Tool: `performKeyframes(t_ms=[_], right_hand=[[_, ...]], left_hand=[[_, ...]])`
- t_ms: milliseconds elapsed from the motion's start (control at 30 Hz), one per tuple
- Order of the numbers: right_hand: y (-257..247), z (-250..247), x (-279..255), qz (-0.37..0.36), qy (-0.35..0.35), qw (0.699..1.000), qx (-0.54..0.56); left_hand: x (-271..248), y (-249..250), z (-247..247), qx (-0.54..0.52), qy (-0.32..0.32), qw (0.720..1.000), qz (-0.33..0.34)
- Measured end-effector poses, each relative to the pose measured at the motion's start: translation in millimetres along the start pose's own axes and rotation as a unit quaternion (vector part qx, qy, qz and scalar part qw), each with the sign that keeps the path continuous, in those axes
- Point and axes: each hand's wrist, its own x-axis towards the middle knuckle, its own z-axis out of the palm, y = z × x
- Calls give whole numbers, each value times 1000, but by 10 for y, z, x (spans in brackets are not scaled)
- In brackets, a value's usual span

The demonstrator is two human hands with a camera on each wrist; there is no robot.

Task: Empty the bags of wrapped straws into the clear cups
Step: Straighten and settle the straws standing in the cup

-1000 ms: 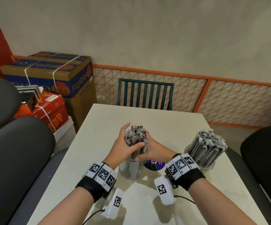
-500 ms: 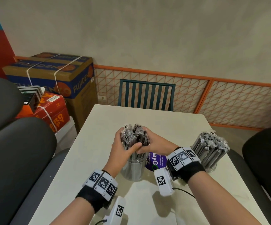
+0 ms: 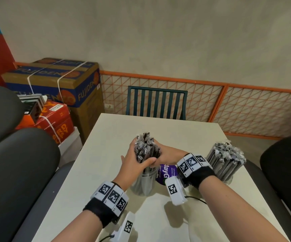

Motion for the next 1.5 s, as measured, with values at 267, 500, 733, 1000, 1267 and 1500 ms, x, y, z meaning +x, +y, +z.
performKeyframes(t_ms=[267,500,733,1000,1267,1500], right_hand=[[-80,146,90,-27,76,997,-14],[8,59,-46,-25,16,998,64],[43,77,-29,-27,45,996,75],[-118,-31,-112,-63,122,990,18],[-84,-16,-180,-32,73,993,-88],[-17,114,-241,-6,36,999,-29]], left_hand=[[107,143,-78,-13,-13,1000,9],[93,139,-116,-11,-3,999,36],[80,18,-124,-19,-49,998,15],[149,270,-342,2,-62,996,59],[251,344,-456,145,-262,954,-16],[193,-2,-374,152,-194,968,-39]])
